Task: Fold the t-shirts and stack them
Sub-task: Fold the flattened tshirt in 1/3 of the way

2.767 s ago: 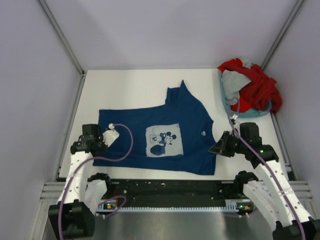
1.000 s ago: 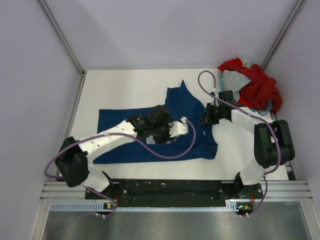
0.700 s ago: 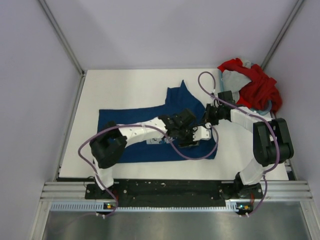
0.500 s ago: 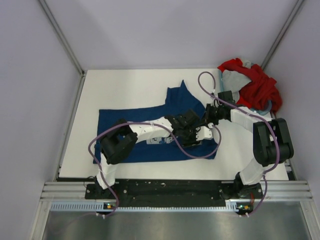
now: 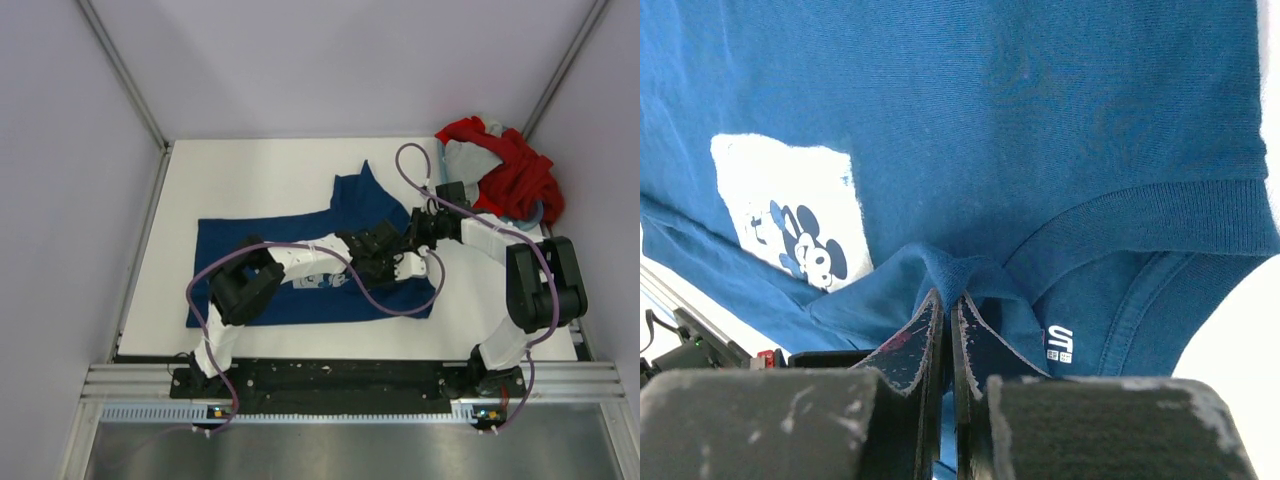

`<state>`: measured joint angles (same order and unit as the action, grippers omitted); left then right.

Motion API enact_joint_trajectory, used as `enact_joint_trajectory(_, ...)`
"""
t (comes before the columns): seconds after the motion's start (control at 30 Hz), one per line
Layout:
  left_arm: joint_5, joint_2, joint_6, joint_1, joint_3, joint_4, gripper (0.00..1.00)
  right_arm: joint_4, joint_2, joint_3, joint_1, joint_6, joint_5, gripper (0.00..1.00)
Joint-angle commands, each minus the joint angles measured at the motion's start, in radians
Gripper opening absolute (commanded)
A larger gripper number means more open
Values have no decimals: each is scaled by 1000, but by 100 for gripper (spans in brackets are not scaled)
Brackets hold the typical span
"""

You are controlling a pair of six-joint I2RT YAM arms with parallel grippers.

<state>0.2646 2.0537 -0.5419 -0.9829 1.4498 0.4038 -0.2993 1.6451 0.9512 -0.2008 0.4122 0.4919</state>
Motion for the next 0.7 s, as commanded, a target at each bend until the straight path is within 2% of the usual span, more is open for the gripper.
enact_joint_trajectory(0.0, -50, -18, 10, 4, 55, 4, 0, 28, -22, 26, -2, -15, 14, 0)
enact_joint_trajectory(0.1, -59, -70, 65, 36, 60, 13, 0, 14, -36, 37, 0, -21, -1, 0)
enact_joint_trajectory(0.3, 94, -191, 166, 145, -14, -11, 0, -4, -33, 43, 0, -38, -19, 0)
enact_joint_trajectory(0.67, 143, -155, 324, 294, -100, -100, 0, -8, -8, 92, 1, -27, -12, 0)
